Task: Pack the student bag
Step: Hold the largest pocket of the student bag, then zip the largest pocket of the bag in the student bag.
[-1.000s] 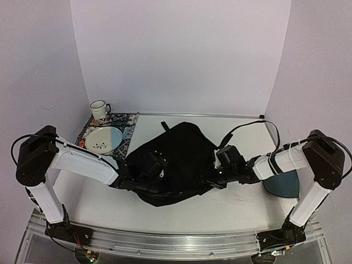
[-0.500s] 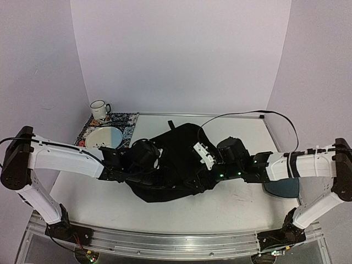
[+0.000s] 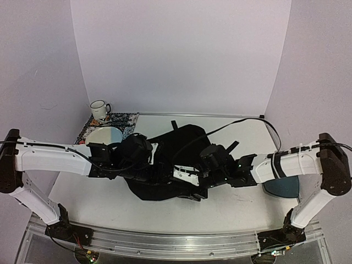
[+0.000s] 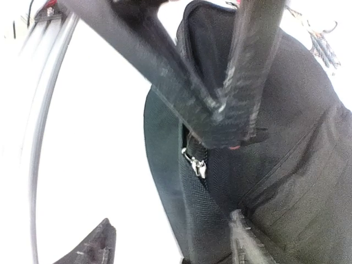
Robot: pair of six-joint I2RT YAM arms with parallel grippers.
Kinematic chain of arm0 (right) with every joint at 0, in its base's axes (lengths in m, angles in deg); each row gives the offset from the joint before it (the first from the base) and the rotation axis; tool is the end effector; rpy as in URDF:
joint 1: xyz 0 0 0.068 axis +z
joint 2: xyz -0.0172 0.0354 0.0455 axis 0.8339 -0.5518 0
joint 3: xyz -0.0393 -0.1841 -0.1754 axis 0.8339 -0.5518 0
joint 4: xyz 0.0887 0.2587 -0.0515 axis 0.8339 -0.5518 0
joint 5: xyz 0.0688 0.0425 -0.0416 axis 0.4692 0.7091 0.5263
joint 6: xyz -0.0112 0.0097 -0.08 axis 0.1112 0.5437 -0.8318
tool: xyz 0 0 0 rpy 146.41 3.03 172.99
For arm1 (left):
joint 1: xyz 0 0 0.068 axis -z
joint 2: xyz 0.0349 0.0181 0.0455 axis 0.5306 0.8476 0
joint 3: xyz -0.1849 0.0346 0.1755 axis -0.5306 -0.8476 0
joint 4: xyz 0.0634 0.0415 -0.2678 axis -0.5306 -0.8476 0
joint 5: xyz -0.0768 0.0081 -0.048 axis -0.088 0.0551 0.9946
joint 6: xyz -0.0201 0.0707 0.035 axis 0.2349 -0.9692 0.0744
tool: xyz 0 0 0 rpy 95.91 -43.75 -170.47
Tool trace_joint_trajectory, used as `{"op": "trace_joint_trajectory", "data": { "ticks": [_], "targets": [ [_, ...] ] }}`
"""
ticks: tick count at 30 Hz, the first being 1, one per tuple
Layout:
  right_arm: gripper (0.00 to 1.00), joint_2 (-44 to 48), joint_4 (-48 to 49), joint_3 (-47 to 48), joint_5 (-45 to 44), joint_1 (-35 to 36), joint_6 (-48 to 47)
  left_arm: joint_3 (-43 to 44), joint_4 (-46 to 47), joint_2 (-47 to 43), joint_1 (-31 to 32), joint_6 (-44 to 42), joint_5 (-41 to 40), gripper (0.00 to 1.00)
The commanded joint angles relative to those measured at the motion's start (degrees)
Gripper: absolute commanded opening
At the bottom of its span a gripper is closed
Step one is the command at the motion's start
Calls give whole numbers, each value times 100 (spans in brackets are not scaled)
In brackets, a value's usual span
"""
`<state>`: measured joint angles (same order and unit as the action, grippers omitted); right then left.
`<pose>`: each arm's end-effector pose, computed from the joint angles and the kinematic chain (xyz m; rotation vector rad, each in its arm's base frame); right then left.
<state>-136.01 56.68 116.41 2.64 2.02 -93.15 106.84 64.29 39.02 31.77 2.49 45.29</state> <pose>0.1880 0.3411 0.1728 -1.4655 1.3266 0.6079 0.1586 -0.3255 0.1918 0.4336 2.4730 -0.9214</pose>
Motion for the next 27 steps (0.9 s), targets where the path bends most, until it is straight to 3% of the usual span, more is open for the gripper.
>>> {"op": "trace_joint_trajectory", "data": {
  "ticks": [1,4,7,22,27],
  "targets": [
    [38,-254,-17,366,-126,-9,-434,61,68,-433,26,-125,-57,0],
    [15,-260,-8,299,-305,-14,-485,77,-38,-535,17,-138,-241,0],
    [0,-109,-1,112,-634,-25,-574,87,-199,-624,-5,-143,-371,0],
    [0,1745,77,-1296,-1762,-1239,-270,-937,-985,-1759,-843,156,-923,0],
    [0,1868,125,-1377,-1578,-1308,-105,-1209,-1029,-1891,-1063,156,-1304,0]
  ]
}}
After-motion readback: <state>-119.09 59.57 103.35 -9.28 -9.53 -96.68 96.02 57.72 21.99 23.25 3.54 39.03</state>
